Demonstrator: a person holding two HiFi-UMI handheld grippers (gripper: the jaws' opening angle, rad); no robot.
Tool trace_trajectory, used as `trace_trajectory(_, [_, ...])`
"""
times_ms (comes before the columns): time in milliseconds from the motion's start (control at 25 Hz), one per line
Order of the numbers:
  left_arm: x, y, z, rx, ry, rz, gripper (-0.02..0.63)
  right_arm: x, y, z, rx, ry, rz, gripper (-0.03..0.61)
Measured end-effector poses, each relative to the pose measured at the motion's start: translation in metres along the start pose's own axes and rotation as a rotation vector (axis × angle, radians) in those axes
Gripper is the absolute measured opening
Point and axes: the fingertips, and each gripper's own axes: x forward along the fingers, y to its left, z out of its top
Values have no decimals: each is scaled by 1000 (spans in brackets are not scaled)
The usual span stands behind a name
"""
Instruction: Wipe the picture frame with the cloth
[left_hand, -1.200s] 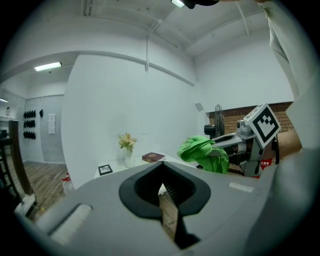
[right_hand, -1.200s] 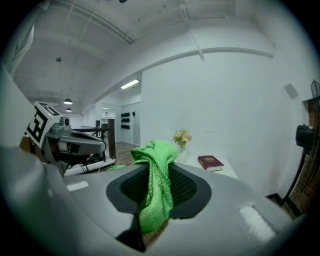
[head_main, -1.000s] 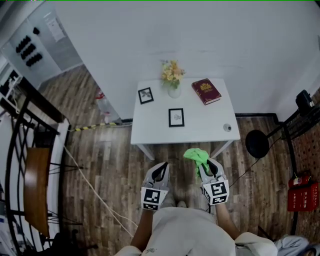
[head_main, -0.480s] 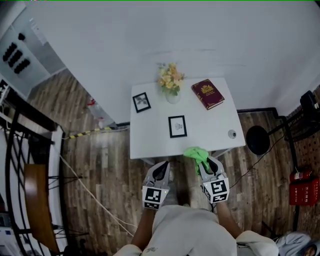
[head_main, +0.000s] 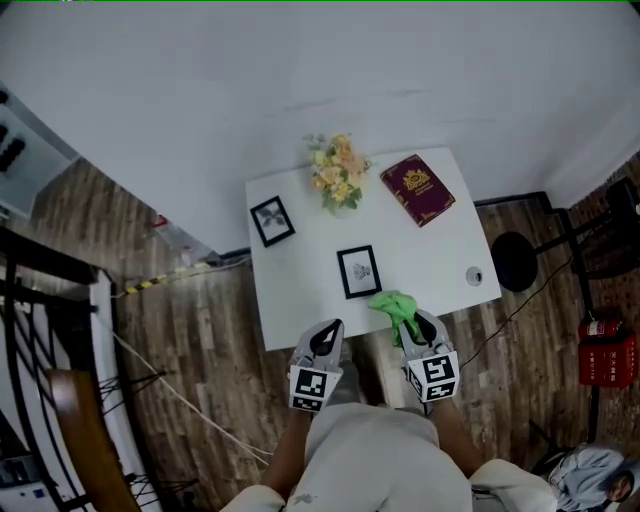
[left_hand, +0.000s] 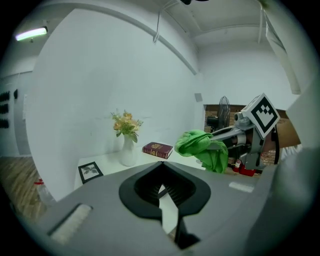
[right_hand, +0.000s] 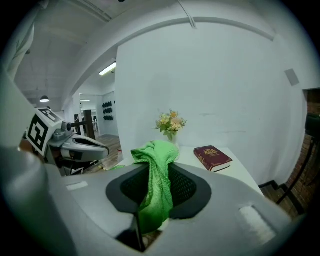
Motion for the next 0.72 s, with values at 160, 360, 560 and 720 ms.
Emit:
trace_trajectory(160, [28, 22, -10, 0, 31, -47, 20, 32, -5, -4, 25, 37, -21, 94])
trace_trajectory(360, [63, 49, -23, -6, 64, -96, 20, 70, -11, -10, 47, 77, -50, 92])
trace_trajectory(560, [89, 62, -46, -18, 116, -148, 20, 96, -15, -20, 58, 125, -77, 92])
trace_trajectory(720, [105, 66, -65, -33, 158, -178, 20, 113, -17, -26, 61, 153, -83, 94])
